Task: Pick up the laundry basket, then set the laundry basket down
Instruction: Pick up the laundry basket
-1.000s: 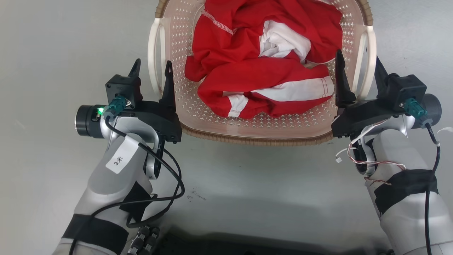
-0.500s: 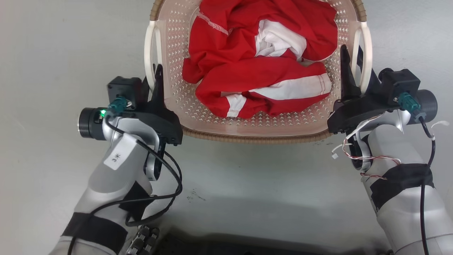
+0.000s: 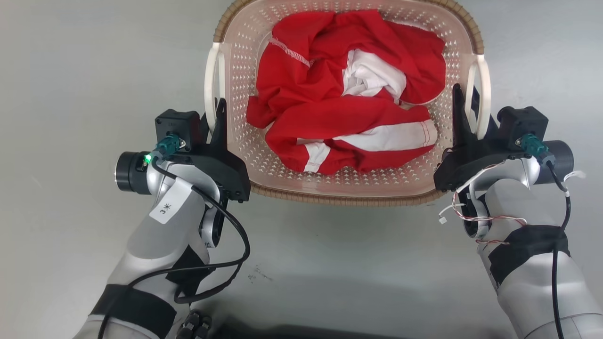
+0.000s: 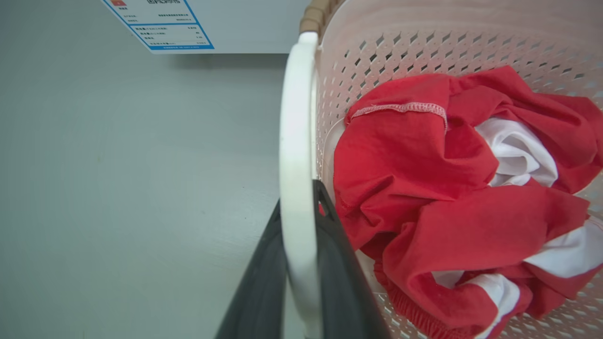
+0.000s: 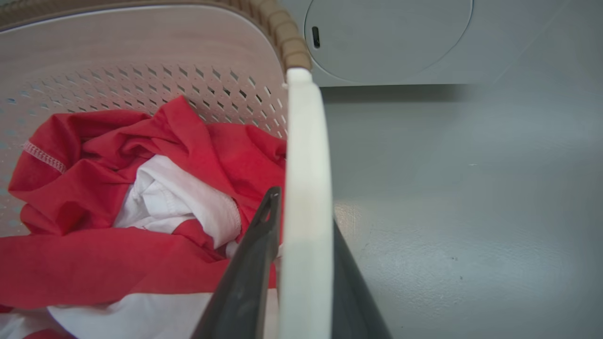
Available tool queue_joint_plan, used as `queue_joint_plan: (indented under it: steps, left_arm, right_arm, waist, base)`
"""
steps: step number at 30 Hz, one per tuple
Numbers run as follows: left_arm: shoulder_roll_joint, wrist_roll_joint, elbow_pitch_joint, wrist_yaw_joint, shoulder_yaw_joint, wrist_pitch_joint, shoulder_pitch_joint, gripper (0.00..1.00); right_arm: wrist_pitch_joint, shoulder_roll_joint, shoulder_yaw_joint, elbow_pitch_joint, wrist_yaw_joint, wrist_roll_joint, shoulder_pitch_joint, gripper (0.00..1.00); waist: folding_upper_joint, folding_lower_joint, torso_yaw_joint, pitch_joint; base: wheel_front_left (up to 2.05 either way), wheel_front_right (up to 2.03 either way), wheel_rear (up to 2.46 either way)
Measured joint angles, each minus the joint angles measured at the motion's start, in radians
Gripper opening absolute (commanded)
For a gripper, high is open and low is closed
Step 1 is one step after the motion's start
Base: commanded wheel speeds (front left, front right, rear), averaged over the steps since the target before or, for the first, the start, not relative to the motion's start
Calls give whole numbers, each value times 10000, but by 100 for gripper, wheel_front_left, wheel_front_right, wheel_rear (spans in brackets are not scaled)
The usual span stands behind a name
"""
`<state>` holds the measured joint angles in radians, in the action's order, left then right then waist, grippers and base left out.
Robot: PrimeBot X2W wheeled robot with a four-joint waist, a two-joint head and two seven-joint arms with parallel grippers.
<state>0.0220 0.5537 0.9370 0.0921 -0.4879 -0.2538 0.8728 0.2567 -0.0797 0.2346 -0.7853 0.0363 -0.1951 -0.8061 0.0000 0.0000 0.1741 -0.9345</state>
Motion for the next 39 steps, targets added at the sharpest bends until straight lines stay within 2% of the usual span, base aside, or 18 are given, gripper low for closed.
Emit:
queue_joint_plan:
  steps: [15, 29, 39]
  left_arm:
    - [-159, 153, 865, -50, -380, 13, -698, 0]
    - [-159, 483, 1758, -307, -765, 13, -1821, 0]
    - [-148, 698, 2349, -585, -1120, 251, -2778, 0]
  right_arm:
    - [0, 205, 105, -1348, -71, -642, 495, 0]
    - [-63, 259, 1778, -2080, -54, -2539, 1406, 0]
    - [-723, 267, 3139, -2209, 176, -3914, 2433, 0]
  waist:
    - [0, 0, -104, 1838]
    - [-1, -2, -201, 3896]
    - [-1, -2, -271, 5395]
  base:
    - [0, 0, 0]
    - [0, 0, 0]
    - [0, 0, 0]
